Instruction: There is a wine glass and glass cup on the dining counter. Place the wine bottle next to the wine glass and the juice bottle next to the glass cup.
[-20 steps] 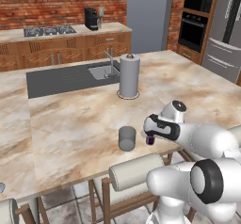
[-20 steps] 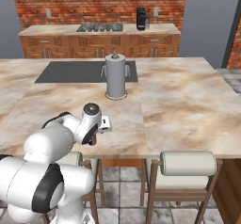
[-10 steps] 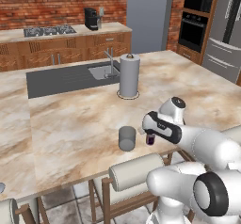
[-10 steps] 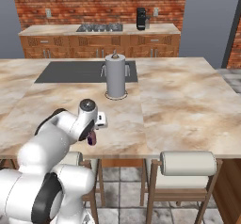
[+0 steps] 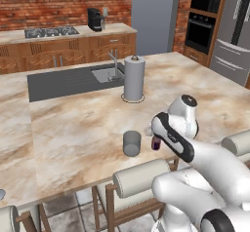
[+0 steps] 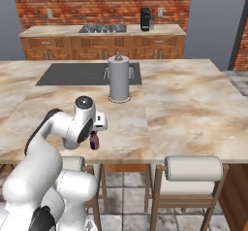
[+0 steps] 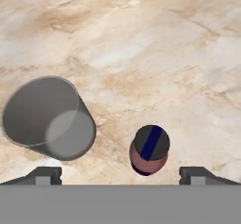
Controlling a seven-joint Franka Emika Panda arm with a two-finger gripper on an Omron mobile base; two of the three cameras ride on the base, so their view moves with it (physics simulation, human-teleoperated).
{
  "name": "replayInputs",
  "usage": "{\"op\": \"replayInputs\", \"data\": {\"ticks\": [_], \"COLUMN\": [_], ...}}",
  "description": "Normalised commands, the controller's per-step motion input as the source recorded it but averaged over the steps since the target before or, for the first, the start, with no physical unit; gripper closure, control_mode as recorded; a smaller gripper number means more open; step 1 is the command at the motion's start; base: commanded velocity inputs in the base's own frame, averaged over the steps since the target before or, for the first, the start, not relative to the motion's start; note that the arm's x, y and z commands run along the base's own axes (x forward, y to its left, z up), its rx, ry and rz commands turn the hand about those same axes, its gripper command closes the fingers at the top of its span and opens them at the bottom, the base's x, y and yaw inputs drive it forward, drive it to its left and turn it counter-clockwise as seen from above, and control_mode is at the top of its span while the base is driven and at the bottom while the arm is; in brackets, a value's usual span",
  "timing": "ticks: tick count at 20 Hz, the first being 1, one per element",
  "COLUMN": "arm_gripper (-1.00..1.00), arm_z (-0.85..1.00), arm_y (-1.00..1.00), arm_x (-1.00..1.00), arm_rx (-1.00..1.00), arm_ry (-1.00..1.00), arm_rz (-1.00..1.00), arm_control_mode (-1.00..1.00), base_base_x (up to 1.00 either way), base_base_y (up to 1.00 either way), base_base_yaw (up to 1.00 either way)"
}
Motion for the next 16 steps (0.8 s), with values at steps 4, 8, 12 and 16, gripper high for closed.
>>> {"op": "replayInputs", "data": {"ticks": [4, 8, 12, 16], "arm_gripper": [-1.00, -1.00, -1.00, -1.00], "arm_z": [0.23, 0.13, 0.21, 0.30], "arm_y": [0.00, 0.00, 0.00, 0.00], "arm_x": [-0.58, -0.67, -0.67, -0.67], "arm_rx": [0.00, 0.00, 0.00, 0.00], "arm_ry": [0.00, -0.04, -0.10, -0.08], "arm_rz": [-0.11, -0.10, -0.09, -0.02], "arm_control_mode": [-1.00, -1.00, -1.00, -1.00], "base_base_x": [0.00, 0.00, 0.00, 0.00], "base_base_y": [0.00, 0.00, 0.00, 0.00], "base_base_yaw": [0.00, 0.00, 0.00, 0.00]}}
